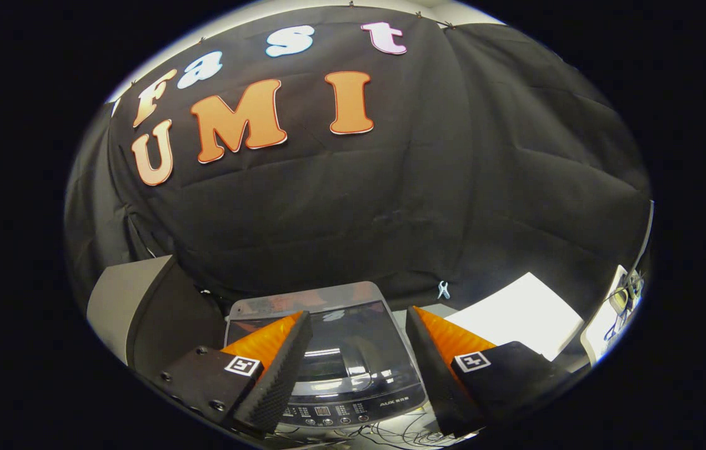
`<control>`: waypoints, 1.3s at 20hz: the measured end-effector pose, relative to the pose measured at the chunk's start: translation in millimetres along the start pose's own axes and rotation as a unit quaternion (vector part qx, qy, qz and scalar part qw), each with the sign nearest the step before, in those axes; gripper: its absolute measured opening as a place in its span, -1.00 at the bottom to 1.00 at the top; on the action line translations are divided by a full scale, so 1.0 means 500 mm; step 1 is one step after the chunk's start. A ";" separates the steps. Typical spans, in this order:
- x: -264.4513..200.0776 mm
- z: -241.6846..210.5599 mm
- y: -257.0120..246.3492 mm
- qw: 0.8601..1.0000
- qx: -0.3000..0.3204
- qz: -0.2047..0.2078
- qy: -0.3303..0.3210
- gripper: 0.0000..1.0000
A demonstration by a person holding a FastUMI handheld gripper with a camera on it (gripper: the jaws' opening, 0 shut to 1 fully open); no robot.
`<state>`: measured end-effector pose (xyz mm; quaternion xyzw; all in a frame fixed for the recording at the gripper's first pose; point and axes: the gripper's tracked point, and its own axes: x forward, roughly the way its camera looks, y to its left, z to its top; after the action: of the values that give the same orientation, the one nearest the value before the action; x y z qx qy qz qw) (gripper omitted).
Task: Put the clothes into the washing machine and then close the washing machine lid.
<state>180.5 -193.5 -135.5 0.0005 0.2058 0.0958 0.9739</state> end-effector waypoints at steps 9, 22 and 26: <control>0.008 0.008 0.004 1.000 0.000 -0.003 -0.005 0.95; -0.034 0.104 0.017 0.997 0.002 -0.034 -0.063 0.95; -0.060 0.126 0.043 0.996 0.006 -0.048 -0.080 0.95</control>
<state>174.9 -175.7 -65.1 0.0043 0.1278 0.0469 0.9907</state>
